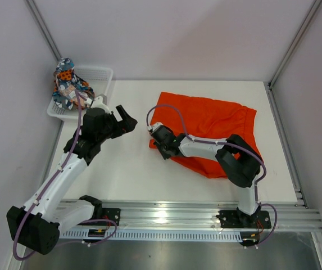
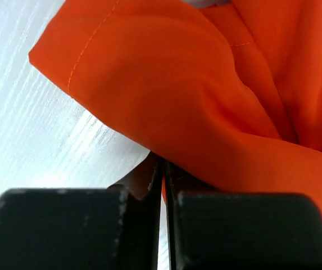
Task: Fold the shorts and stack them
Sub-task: Flatten the shorts out
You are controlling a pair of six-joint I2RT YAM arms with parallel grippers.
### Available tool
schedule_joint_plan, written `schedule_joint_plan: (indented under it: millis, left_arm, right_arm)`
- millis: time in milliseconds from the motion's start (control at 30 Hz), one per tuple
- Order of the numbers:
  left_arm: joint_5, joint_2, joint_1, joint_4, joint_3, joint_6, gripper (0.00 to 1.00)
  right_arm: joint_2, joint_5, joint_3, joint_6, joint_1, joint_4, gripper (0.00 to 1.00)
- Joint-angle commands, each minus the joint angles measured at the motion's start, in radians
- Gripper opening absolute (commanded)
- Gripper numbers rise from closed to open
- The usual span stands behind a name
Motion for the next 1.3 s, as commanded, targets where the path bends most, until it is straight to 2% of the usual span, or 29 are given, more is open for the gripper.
schedule_joint_plan:
  millis: [0, 133, 167, 233, 333, 400, 433, 467, 500, 567, 700, 800, 833, 900, 1067, 1100, 1200, 1233, 1267]
  left_arm:
    - [0.009, -0.024, 0.010, -0.005, 0.000, 0.008, 0.99]
    - [0.009, -0.030, 0.012, -0.032, 0.015, 0.019, 0.99]
    - [0.009, -0.036, 0.012, -0.037, 0.015, 0.021, 0.99]
    - [0.009, -0.044, 0.013, -0.046, 0.021, 0.024, 0.99]
    - [0.009, -0.056, 0.013, -0.049, 0.020, 0.024, 0.99]
    - [0.011, -0.056, 0.013, -0.043, 0.015, 0.021, 0.99]
    - [0.015, -0.055, 0.013, -0.042, 0.014, 0.018, 0.99]
    - [0.020, -0.053, 0.013, -0.040, 0.011, 0.016, 0.99]
    - [0.024, -0.050, 0.013, -0.040, 0.017, 0.013, 0.99]
    - [0.040, -0.047, 0.013, -0.040, 0.005, 0.013, 0.99]
    - [0.055, -0.061, 0.013, -0.040, -0.024, 0.015, 0.99]
    - [0.070, -0.084, 0.013, -0.039, -0.043, 0.019, 0.99]
    - [0.073, -0.096, 0.013, -0.040, -0.052, 0.021, 0.99]
    - [0.087, -0.108, 0.013, -0.043, -0.060, 0.022, 0.99]
    - [0.171, -0.153, 0.010, -0.028, -0.161, -0.002, 0.99]
    - [0.193, -0.162, 0.007, -0.014, -0.175, -0.022, 0.99]
    - [0.189, -0.208, -0.029, -0.012, -0.244, -0.048, 0.99]
    - [0.173, -0.219, -0.039, -0.014, -0.251, -0.056, 0.99]
    - [0.172, -0.228, -0.054, -0.014, -0.276, -0.061, 0.99]
  right_arm:
    - [-0.056, -0.058, -0.011, 0.000, 0.004, 0.006, 0.00]
    - [-0.232, -0.389, -0.041, -0.022, 0.002, -0.030, 0.00]
    - [-0.266, -0.526, -0.039, -0.026, -0.001, -0.047, 0.00]
    - [-0.346, -0.703, -0.030, -0.039, -0.016, -0.095, 0.00]
    - [-0.398, -0.820, -0.024, -0.030, -0.042, -0.114, 0.00]
    - [-0.394, -0.928, -0.031, 0.001, -0.097, -0.088, 0.13]
    - [-0.389, -1.004, -0.048, 0.044, -0.116, -0.037, 0.26]
    - [-0.386, -1.011, -0.057, 0.070, -0.136, -0.015, 0.49]
    - [-0.384, -1.006, -0.067, 0.089, -0.158, 0.001, 0.66]
    - [-0.386, -0.974, -0.085, 0.104, -0.171, 0.021, 0.70]
    - [-0.417, -0.907, -0.105, 0.086, -0.176, 0.002, 0.71]
    - [-0.466, -0.780, -0.126, 0.017, -0.136, -0.027, 0.70]
    - [-0.478, -0.687, -0.136, 0.001, -0.104, -0.043, 0.70]
    - [-0.496, -0.623, -0.174, 0.006, -0.097, -0.057, 0.70]
    - [-0.564, -0.524, -0.303, 0.138, -0.258, -0.031, 0.65]
    - [-0.628, -0.447, -0.350, 0.191, -0.284, -0.038, 0.65]
    - [-0.767, -0.349, -0.402, 0.268, -0.369, -0.111, 0.67]
    - [-0.803, -0.256, -0.421, 0.326, -0.381, -0.147, 0.69]
    - [-0.835, -0.196, -0.429, 0.354, -0.404, -0.178, 0.80]
